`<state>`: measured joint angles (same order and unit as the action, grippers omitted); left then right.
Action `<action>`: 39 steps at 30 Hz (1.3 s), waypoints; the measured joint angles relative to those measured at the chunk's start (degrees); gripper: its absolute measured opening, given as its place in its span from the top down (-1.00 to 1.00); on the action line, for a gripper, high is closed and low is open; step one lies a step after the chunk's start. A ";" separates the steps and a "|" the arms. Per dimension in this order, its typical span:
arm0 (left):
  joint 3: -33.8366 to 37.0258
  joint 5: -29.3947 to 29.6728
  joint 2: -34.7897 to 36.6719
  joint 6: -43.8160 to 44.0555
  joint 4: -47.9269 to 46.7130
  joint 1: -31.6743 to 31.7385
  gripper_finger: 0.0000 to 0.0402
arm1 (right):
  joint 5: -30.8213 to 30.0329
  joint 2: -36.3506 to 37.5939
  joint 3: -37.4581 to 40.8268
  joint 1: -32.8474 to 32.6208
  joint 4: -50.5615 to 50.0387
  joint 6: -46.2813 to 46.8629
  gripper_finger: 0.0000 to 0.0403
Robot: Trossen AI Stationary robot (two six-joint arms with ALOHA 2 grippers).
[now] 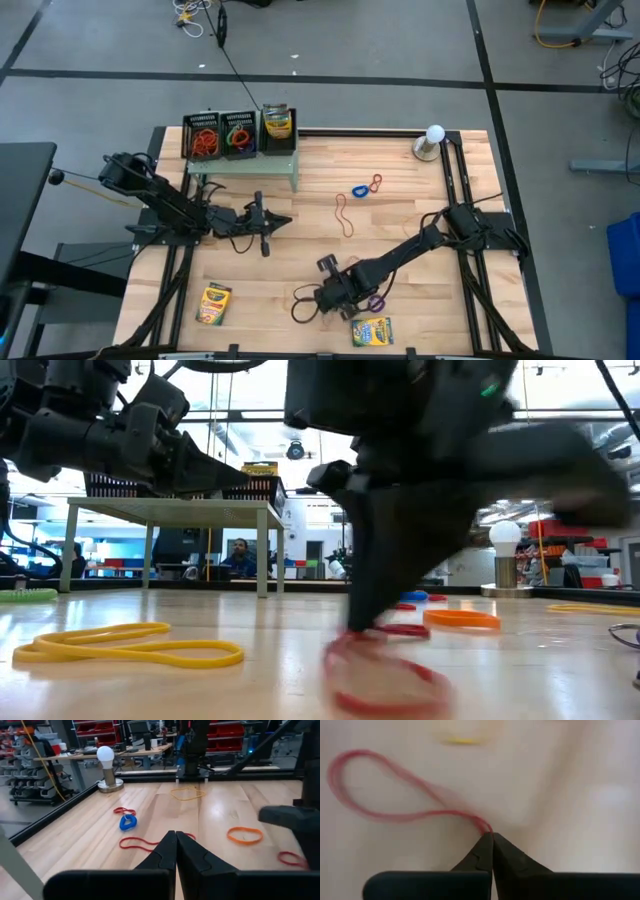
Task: Pick & Place Office Desk Supplies
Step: Put the red rubber band into the left black bin on the shelf
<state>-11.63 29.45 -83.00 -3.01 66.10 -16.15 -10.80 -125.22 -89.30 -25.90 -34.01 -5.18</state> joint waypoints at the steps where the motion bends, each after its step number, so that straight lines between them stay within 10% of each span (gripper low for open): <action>1: -0.10 -0.03 0.00 0.05 -0.13 -0.18 0.97 | -2.73 0.05 0.05 -0.01 0.36 0.06 0.98; 15: -2.21 -0.92 -1.35 6.85 -3.04 -4.53 0.52 | -22.67 7.86 0.03 0.89 0.11 3.50 0.99; 27: -6.14 2.03 -7.68 7.49 -3.01 -6.40 0.29 | -26.54 10.64 4.60 5.05 5.42 5.30 0.99; 39: -11.33 2.32 -13.96 8.05 -2.88 -6.13 -0.03 | -26.39 26.84 30.22 5.60 39.30 -0.31 0.99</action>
<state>-22.96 31.78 -96.96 5.04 63.23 -22.28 -37.19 -98.38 -59.08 -20.29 5.29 -5.49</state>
